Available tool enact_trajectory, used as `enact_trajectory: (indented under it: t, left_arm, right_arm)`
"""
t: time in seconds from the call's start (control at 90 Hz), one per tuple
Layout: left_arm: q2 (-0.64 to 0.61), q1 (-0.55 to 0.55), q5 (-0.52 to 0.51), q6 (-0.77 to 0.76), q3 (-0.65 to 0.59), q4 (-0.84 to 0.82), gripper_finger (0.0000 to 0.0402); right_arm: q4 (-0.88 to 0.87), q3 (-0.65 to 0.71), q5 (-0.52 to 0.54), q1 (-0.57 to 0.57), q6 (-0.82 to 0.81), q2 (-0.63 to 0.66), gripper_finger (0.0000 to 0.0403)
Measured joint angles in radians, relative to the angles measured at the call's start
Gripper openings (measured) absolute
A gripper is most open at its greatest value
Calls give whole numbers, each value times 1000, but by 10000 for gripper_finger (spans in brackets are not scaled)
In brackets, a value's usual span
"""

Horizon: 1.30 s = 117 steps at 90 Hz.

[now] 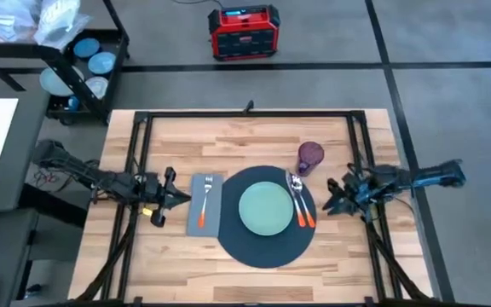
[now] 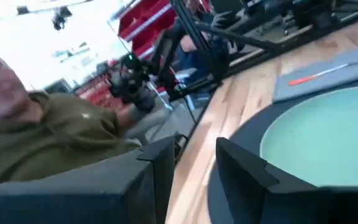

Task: Set table place
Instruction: Return to Home Position

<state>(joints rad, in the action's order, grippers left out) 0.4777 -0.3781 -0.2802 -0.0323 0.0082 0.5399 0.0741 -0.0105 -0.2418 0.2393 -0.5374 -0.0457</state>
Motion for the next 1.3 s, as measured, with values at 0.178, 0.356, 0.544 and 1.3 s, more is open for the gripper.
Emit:
enact_trajectory:
  t: [0.178, 0.356, 0.544, 1.3]
  left_arm:
    - [106, -1, -3, 73, 0, 116, 8]
    - [166, 0, -4, 77, -1, 184, 8]
    - [170, 1, -4, 77, -1, 187, 8]
    - [170, 1, -5, 70, -2, 184, 8]
  right_arm:
    - [-55, 3, 267, 179, 40, 0, 107]
    - [-41, 3, 344, 257, 86, 0, 107]
    - [-35, 4, 392, 261, 144, 0, 107]
    - [-35, 5, 400, 223, 146, 0, 107]
